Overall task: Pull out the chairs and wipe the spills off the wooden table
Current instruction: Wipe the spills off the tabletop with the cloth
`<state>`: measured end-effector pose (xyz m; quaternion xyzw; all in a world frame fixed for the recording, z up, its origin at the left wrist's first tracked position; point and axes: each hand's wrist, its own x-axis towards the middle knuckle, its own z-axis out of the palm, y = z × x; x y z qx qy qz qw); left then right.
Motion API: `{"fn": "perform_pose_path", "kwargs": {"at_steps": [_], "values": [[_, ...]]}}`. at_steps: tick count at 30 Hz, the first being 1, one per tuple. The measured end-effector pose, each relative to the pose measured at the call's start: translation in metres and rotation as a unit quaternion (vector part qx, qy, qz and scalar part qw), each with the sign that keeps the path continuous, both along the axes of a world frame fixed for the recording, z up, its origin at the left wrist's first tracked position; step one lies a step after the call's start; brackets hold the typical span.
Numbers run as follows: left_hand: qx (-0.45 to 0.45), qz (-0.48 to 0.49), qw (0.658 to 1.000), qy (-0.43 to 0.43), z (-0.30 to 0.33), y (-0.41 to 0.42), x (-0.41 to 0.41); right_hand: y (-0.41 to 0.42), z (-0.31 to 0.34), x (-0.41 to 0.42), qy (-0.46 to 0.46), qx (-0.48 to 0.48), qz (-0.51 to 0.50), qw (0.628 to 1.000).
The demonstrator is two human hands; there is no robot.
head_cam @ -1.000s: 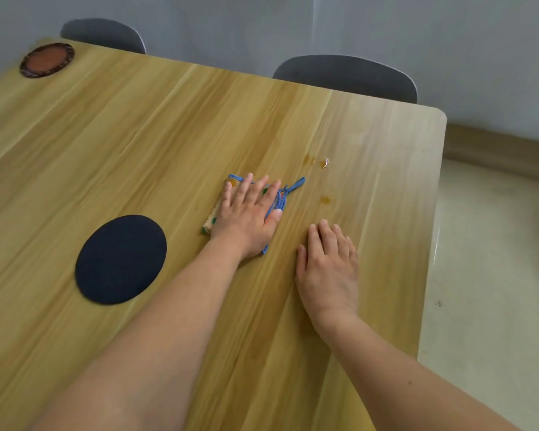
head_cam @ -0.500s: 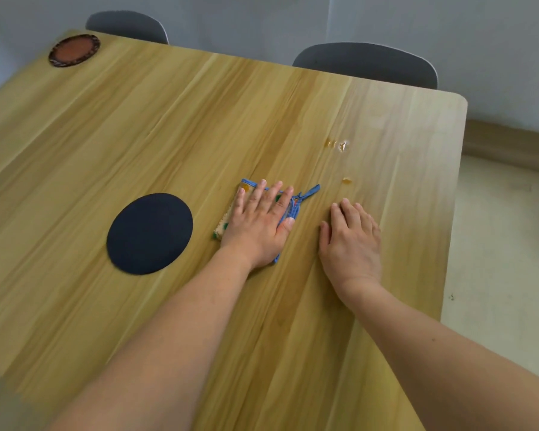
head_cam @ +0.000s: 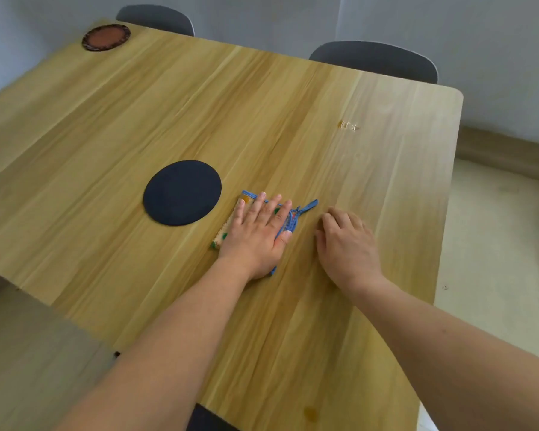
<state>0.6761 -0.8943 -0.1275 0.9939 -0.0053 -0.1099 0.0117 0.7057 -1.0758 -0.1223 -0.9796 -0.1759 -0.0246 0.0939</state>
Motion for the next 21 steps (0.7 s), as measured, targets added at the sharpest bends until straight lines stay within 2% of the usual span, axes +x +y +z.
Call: {"fn": "perform_pose_path", "kwargs": {"at_steps": [8, 21], "values": [[0.002, 0.002, 1.0, 0.009, 0.002, 0.008, -0.065, 0.003, 0.0, -0.052, -0.02, 0.007, 0.002, 1.0], [0.001, 0.004, 1.0, 0.017, 0.005, 0.02, -0.161, 0.005, -0.001, -0.101, 0.054, -0.04, 0.015, 0.998]]}}
